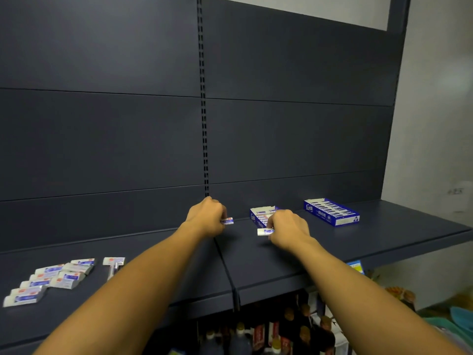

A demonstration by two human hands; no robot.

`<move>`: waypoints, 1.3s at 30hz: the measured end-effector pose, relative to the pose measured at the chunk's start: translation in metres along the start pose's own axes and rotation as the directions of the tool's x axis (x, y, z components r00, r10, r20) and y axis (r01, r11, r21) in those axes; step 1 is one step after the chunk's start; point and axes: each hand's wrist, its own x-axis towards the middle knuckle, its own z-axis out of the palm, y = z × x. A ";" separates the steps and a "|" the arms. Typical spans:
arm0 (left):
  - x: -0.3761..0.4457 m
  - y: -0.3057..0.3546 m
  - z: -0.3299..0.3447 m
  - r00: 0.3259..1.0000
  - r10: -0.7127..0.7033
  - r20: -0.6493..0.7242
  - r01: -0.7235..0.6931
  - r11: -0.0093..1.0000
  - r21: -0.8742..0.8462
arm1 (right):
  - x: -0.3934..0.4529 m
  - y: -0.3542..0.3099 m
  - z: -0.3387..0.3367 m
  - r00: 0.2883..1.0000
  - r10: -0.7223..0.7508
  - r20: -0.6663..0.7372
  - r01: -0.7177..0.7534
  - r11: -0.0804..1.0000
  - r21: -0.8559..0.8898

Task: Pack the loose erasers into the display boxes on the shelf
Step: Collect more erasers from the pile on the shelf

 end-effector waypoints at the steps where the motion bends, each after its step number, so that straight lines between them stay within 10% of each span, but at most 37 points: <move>1: 0.003 0.005 0.001 1.000 0.003 -0.002 -0.003 1.000 -0.002 | 0.001 0.006 0.000 1.000 0.007 -0.008 -0.007 1.000 0.008; 39: 0.200 0.022 0.104 0.995 -0.100 -0.004 0.095 0.951 -0.293 | 0.214 0.102 0.069 0.987 -0.155 -0.032 0.158 0.974 0.160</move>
